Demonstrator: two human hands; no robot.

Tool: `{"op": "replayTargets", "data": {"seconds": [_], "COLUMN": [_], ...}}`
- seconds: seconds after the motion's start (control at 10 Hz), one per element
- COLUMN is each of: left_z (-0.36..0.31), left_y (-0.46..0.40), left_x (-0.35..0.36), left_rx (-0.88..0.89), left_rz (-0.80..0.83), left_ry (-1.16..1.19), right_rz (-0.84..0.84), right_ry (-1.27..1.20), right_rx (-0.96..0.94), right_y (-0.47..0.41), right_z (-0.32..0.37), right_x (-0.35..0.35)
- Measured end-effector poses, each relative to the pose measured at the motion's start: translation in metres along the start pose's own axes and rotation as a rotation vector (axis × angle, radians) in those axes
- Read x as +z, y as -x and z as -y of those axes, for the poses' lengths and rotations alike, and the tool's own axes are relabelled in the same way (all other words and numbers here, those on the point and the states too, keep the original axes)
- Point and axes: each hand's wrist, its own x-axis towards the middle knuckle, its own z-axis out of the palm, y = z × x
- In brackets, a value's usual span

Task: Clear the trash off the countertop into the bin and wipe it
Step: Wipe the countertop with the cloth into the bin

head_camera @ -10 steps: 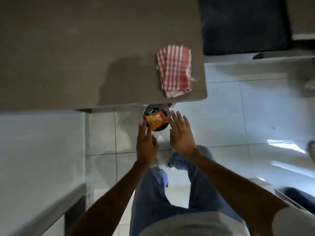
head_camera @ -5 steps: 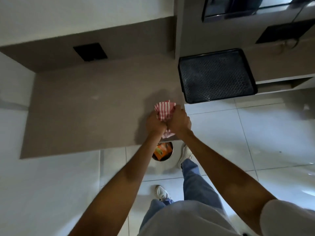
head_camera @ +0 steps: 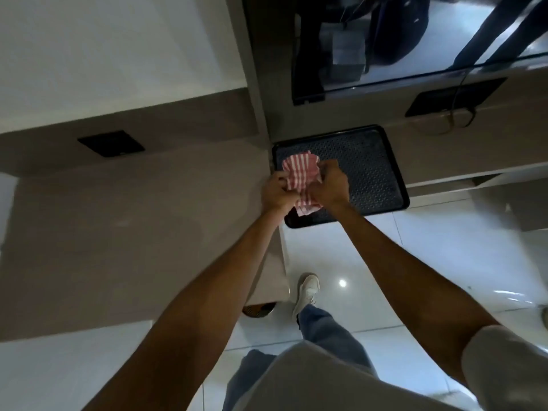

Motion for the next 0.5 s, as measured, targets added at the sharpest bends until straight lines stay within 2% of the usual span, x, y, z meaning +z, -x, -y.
{"op": "replayTargets", "data": {"seconds": [0.1, 0.2, 0.3, 0.4, 0.5], "left_z": [-0.013, -0.007, -0.007, -0.011, -0.014], "left_y": [-0.05, -0.088, -0.099, -0.084, -0.038], "left_x": [0.013, 0.027, 0.033, 0.024, -0.009], "left_rx": [-0.058, -0.061, 0.011, 0.087, 0.279], "left_rz": [-0.053, -0.102, -0.02, 0.011, -0.121], "left_ry": [0.017, -0.082, -0.327, -0.404, -0.305], "right_rz": [0.046, 0.079, 0.097, 0.026, -0.125], "right_ry": [-0.067, -0.049, 0.024, 0.199, 0.352], "right_rx": [0.037, 0.061, 0.05, -0.016, -0.29], "right_y": [-0.053, -0.09, -0.1, -0.086, -0.046], "right_z": [0.006, 0.0, -0.006, -0.006, 0.009], "right_x": [0.008, 0.032, 0.044, 0.041, 0.026]}}
